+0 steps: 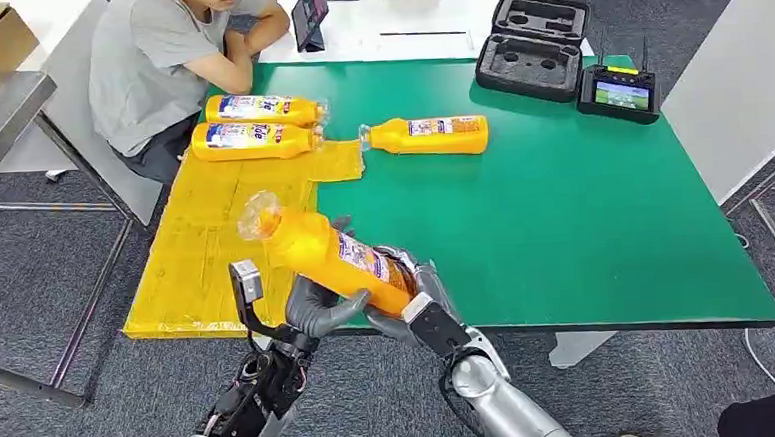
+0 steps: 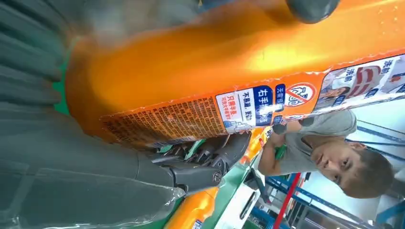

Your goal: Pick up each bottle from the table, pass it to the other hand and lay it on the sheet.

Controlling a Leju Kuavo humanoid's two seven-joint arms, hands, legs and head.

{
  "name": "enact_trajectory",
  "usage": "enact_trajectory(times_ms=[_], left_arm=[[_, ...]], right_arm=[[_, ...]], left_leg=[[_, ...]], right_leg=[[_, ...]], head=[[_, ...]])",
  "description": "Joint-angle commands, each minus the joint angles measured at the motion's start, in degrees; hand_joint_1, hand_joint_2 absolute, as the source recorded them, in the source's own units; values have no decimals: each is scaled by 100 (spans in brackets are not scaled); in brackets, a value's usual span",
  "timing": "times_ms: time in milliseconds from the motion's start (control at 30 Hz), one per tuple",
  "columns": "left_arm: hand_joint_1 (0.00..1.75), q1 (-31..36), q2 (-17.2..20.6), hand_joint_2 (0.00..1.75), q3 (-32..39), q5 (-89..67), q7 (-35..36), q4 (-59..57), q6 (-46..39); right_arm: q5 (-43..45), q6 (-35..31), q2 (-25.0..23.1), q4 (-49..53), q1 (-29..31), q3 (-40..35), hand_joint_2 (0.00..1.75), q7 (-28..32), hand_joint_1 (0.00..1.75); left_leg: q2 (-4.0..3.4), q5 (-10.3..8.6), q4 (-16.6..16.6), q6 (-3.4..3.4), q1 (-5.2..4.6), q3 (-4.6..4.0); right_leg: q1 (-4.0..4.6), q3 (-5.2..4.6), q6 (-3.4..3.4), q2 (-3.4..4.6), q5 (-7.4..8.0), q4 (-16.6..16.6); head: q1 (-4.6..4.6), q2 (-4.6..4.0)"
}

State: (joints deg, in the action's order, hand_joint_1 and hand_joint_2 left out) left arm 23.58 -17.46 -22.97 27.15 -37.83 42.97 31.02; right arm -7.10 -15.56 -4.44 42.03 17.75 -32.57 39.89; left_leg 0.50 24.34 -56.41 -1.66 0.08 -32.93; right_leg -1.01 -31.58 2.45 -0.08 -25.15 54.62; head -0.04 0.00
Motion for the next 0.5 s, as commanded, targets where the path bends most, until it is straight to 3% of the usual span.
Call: enact_trajectory(times_ms=[33, 467, 500], left_arm=[[0, 256, 166, 175, -165, -65, 2, -294, 5], [0, 246, 165, 175, -166, -74, 9, -312, -16], [0, 246, 166, 0, -174, -73, 28, -327, 3]], right_arm=[[9, 53, -6, -238, 231, 16, 175, 11, 175], [10, 78, -22, -255, 239, 20, 175, 11, 175], [7, 88, -22, -254, 239, 22, 175, 11, 175]], left_leg=[[-8, 3, -2, 6, 2, 6], [-12, 8, -8, 9, 5, 10], [-10, 5, -4, 8, 3, 7]], right_leg=[[3, 3, -9, 5, -1, 3], [6, 7, -12, 8, -4, 6], [4, 5, -10, 7, -2, 4]], head=[[0, 0], [0, 0], [0, 0]])
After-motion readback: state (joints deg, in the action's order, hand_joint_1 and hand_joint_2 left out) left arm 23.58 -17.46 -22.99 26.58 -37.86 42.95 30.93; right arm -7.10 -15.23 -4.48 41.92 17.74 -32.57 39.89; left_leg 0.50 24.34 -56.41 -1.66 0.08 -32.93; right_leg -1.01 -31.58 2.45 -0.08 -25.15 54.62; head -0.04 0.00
